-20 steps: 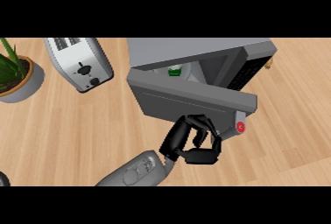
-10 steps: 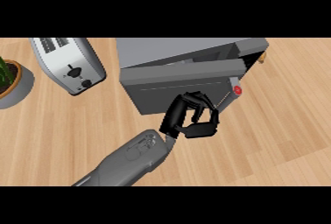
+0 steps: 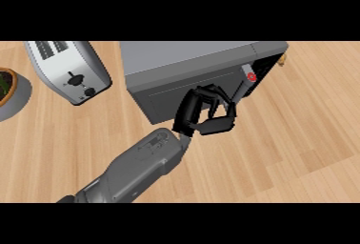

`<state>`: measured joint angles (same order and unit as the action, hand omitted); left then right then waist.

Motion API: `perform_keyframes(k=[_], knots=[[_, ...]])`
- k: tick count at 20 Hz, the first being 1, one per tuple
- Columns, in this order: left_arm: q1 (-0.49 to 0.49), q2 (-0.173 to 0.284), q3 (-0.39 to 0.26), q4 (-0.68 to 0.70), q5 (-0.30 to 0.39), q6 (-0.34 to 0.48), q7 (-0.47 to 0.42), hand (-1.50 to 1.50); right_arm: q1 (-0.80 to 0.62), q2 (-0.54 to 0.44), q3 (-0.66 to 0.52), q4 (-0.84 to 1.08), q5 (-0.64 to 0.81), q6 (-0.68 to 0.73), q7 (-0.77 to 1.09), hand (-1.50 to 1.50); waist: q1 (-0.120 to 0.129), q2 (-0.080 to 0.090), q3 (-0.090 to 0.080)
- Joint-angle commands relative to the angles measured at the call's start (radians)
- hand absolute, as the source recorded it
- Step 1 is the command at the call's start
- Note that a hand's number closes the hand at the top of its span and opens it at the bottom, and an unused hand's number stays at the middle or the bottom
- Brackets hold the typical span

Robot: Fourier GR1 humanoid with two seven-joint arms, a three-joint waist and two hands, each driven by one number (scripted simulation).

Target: Pick up the milk, place it into the microwave and close the microwave

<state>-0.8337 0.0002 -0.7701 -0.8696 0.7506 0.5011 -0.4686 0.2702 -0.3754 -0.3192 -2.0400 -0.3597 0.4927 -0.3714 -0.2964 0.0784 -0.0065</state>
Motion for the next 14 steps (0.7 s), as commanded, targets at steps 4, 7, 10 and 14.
perform_keyframes(k=[4,7,10,14], knots=[[-0.079,0.0,0.038,0.068,0.065,-0.021,-0.048,1.5,-0.051,-0.041,-0.032,0.011,-0.042,-0.009,0.036,-1.5,-0.009,0.011,0.0],[-0.086,0.0,0.033,0.075,0.081,-0.026,-0.07,1.5,-0.065,-0.06,-0.049,0.031,-0.053,-0.007,0.044,-1.5,-0.015,0.013,0.002],[-0.082,0.0,0.029,0.083,0.101,-0.02,-0.087,1.5,-0.083,-0.087,-0.068,0.035,-0.069,-0.005,0.058,-1.5,-0.021,0.013,0.001],[-0.092,0.0,0.021,0.098,0.113,-0.02,-0.116,1.5,-0.103,-0.108,-0.093,0.069,-0.079,-0.005,0.061,-1.5,-0.02,0.016,0.004]])
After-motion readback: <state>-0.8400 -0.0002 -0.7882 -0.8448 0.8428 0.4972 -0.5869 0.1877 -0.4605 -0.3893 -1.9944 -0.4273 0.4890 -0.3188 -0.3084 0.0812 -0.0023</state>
